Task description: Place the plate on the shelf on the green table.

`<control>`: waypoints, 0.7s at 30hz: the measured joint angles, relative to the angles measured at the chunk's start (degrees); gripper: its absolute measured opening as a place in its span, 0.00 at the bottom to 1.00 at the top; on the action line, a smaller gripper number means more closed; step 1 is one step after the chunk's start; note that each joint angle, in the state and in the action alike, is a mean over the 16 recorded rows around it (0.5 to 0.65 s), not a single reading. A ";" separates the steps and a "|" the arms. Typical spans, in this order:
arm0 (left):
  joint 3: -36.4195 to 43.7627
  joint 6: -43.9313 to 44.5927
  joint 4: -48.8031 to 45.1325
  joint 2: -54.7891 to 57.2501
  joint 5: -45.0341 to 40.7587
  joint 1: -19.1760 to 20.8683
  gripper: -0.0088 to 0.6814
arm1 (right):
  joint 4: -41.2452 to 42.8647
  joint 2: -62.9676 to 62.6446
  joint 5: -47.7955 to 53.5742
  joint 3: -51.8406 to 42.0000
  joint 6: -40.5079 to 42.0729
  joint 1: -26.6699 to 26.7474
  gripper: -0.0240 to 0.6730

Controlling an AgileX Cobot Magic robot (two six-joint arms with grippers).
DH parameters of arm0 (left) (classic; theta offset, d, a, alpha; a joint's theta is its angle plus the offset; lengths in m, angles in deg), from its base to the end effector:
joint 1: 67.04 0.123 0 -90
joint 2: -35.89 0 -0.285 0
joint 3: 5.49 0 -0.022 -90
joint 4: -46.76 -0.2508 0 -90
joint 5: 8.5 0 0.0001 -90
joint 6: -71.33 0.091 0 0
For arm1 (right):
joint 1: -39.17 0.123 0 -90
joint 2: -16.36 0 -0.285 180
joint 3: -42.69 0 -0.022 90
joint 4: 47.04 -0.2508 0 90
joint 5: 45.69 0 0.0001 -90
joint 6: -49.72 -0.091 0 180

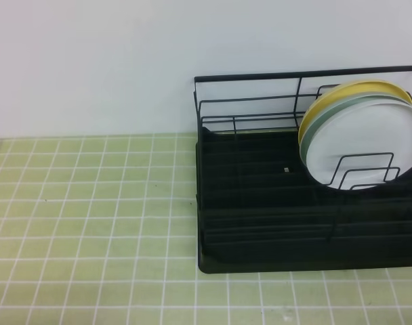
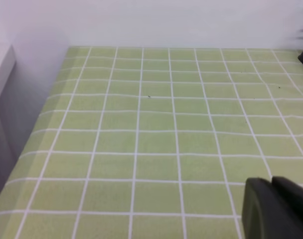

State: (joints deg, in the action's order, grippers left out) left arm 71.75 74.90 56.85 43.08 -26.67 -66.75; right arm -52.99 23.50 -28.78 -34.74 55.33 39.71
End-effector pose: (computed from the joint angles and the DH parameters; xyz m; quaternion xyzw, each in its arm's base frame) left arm 0.0535 -0.0047 0.1854 -0.0258 0.7785 -0.0526 0.6249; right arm 0.0539 0.0033 0.1860 -0.0126 0.7737 0.0151 0.6333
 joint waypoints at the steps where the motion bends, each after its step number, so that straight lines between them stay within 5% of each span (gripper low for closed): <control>1: 0.00 -0.01 0.00 0.00 0.02 0.00 0.01 | 0.02 0.00 0.19 0.00 0.01 -0.08 0.03; 21: 0.00 -0.11 0.09 0.00 0.11 0.00 0.01 | 1.00 0.00 1.81 0.00 0.24 -0.69 0.03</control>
State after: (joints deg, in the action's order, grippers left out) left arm 71.75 74.79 56.95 43.08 -26.56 -66.75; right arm -51.99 23.50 -26.97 -34.74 55.57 39.01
